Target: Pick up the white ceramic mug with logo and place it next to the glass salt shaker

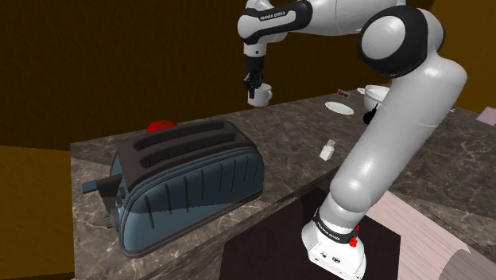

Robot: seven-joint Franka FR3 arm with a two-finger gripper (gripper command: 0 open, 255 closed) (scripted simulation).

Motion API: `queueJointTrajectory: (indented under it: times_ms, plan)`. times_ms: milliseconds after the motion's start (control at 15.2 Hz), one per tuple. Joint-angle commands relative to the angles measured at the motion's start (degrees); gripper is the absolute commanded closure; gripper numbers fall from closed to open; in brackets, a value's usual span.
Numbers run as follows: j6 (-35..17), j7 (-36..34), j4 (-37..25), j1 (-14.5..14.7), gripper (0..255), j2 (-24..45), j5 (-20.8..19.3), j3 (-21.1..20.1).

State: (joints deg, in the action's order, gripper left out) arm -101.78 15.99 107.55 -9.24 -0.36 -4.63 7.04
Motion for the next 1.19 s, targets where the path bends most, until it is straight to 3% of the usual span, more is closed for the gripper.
queueJointTrajectory:
  times_ms: [0, 528, 1122]
  plan:
    - [-0.7, 1.6, 4.0, -0.9, 255, -3.5, -0.7, 0.9]
    - [-2.1, 8.4, 16.3, -4.9, 255, -15.1, -4.2, 5.3]
    - [-1.9, 17.4, 24.9, -10.5, 255, -25.6, -9.9, 11.6]
